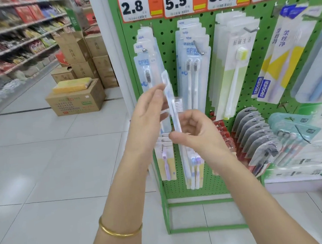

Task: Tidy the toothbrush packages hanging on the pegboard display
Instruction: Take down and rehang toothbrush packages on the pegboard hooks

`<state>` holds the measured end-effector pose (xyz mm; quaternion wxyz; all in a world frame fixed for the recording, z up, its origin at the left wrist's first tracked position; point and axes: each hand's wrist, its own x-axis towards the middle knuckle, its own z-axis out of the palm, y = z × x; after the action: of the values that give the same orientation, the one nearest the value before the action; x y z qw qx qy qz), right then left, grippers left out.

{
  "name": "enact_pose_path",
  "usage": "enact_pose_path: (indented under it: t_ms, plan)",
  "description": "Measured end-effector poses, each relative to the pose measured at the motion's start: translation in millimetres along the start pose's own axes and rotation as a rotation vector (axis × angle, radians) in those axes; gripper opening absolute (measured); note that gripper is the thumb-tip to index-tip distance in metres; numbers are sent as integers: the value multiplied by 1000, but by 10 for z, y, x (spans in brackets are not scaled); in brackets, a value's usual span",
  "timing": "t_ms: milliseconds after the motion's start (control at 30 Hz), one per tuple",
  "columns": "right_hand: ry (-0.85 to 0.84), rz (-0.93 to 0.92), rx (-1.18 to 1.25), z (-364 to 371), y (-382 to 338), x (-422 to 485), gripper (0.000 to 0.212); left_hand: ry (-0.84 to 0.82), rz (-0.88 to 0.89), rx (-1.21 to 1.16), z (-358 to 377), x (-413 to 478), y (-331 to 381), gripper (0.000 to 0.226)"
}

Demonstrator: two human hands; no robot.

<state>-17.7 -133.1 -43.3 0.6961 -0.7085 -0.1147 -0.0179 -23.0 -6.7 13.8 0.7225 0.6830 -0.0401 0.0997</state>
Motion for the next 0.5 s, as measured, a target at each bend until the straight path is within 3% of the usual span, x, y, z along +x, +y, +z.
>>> enact_pose_path:
  t_ms: [100,233,500]
  plan:
    - [185,-87,-159,160,-228,113,42,46,138,90,-87,17,85,31]
    - [314,-152,-298,357,-386,241,50,78,272,140,-132,76,182,9]
    - [380,-114,-392,523,-379,392,51,95,262,190,-163,273,188,9]
